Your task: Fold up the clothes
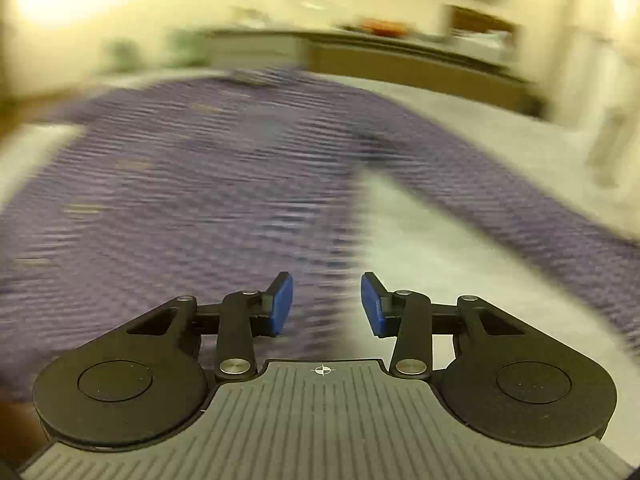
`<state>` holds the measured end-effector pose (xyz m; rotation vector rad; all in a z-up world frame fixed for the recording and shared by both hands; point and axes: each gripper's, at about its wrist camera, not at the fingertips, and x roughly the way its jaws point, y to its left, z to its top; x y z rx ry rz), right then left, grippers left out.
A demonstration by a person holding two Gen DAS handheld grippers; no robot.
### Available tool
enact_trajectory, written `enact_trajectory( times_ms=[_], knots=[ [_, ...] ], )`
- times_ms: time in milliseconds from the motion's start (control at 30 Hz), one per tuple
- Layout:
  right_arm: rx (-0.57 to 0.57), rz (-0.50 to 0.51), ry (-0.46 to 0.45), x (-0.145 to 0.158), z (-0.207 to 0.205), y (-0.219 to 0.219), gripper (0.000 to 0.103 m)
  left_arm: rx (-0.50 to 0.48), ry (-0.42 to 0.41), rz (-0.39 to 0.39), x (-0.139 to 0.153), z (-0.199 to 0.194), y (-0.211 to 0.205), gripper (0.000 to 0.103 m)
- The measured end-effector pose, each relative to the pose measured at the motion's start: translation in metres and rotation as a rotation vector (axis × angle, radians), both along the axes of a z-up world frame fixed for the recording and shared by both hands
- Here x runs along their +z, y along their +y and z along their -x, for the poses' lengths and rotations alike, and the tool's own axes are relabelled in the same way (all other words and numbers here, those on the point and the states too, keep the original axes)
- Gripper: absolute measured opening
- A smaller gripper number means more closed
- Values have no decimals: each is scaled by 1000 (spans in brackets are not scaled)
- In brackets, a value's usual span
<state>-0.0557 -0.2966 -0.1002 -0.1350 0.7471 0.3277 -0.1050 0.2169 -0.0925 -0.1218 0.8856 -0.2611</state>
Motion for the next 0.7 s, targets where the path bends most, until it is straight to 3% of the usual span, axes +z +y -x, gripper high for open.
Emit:
enact_trajectory(
  times_ms=[33,67,100,167,267,300,367,400,433,500,533,633,700],
  knots=[
    [59,-54,6,1,10,5,44,-13,15,-27,-5,1,-5,14],
    [95,-32,48,-5,15,9,45,0,23,-59,-9,1,-5,14],
    [99,33,89,-15,18,14,48,22,23,-83,-13,1,-1,9],
    [42,66,86,-16,18,3,54,75,39,-100,-13,3,6,9],
    [-85,196,72,-12,16,-11,60,72,24,-56,2,2,12,11],
    [-108,224,70,-10,13,-14,57,63,11,-37,9,-1,13,12],
    [-71,227,42,-1,-1,-1,56,46,-34,-18,27,-17,9,20],
    [-38,237,10,9,-10,12,59,44,-56,-7,35,-31,6,30],
    [-17,236,-17,16,-26,22,61,42,-76,-2,42,-47,3,32],
    [24,232,-72,30,-58,42,78,49,-107,-19,52,-91,-1,33],
    [45,231,-100,37,-74,53,82,60,-118,-33,55,-116,-3,33],
    [38,198,-143,42,-147,78,82,85,-125,-49,55,-208,-12,33],
    [-3,154,-125,33,-208,85,76,121,-121,-92,50,-271,-14,33]
  ],
)
